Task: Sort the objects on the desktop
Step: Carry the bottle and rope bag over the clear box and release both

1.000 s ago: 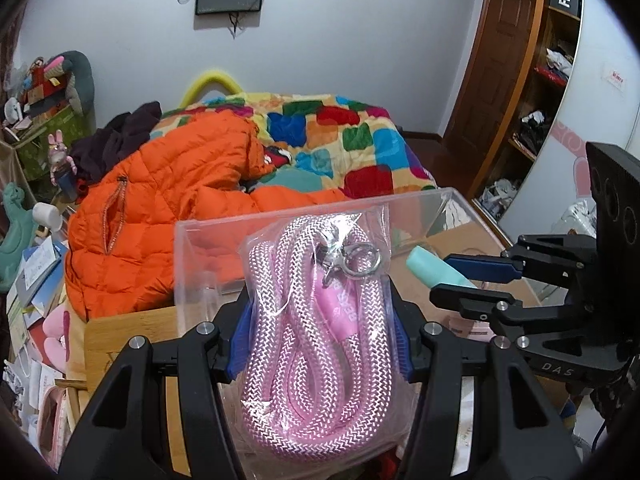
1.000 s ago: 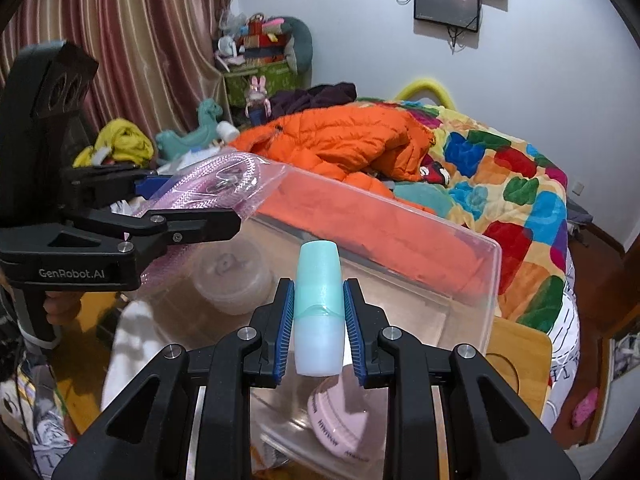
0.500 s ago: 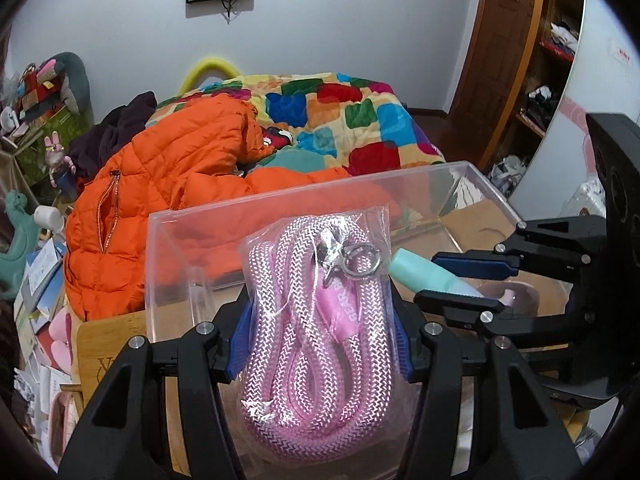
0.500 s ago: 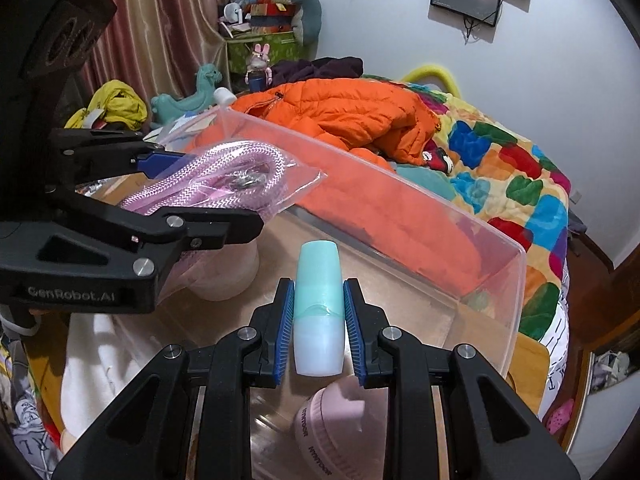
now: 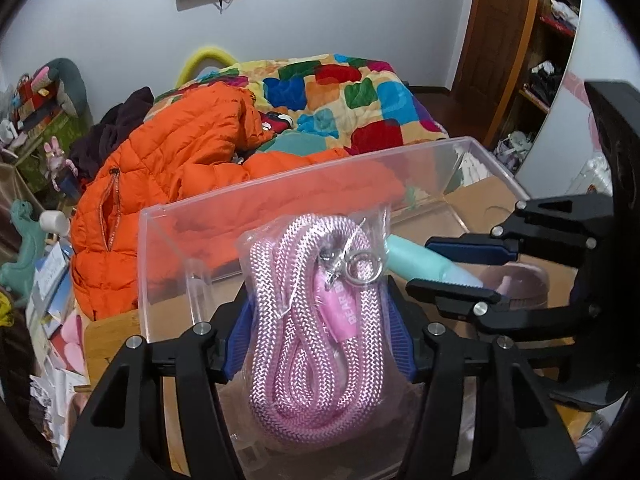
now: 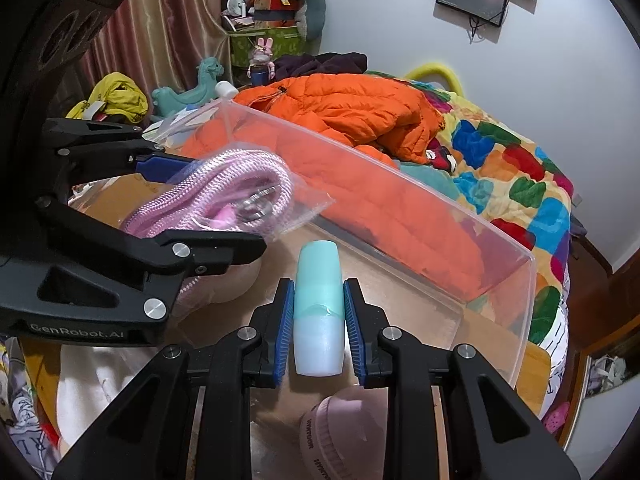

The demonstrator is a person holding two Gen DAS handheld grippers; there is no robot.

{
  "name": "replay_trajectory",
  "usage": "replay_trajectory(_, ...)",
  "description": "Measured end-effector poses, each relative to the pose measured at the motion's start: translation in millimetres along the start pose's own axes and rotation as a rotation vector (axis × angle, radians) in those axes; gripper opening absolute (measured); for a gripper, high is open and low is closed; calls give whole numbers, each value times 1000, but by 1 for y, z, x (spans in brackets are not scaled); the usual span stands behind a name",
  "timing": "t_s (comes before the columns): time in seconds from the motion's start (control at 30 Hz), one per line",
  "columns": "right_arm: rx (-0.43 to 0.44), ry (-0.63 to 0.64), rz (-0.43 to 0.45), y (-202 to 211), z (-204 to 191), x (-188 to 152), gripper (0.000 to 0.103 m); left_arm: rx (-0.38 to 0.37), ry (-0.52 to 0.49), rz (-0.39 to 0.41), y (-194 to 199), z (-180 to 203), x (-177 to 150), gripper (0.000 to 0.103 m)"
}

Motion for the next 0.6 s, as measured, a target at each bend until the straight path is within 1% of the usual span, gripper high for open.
replay_trajectory(0.13,4,-7,3,3,0,0,23,-21,27,5,4,-2,2,60)
replay_trajectory(0.27,-7,-9,15,8,2,0,30,-8,26,24,13,-1,4,60)
replay_trajectory(0.37,-11,-24,33,17,4,1,31,-13,25,56,25,2,7,60)
replay_trajectory(0.43,-9,-37,39,24,6,1,33,-20,23,73,34,4,10,61)
replay_trajectory(0.47,-13,-44,45,28,7,1,36,-18,19,81,39,6,10,62)
replay_trajectory(0.5,-18,-48,49,33,8,0,42,-14,12,91,44,8,11,66)
replay_trajectory(0.57,-25,-52,65,41,8,-2,46,-15,1,109,53,11,11,71)
replay_trajectory(0.6,-30,-51,78,48,8,-2,46,-23,-4,120,59,14,10,73)
Point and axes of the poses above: each gripper's, at about its wrist camera, not at the fingertips, and y roughly against the way its jaws point, z to its right, x to its top, the point moved 6 cm from there along -y, roughly the way its jaws point, and after that the axes turned 8 degrees about -x, right-handed, at the moved point
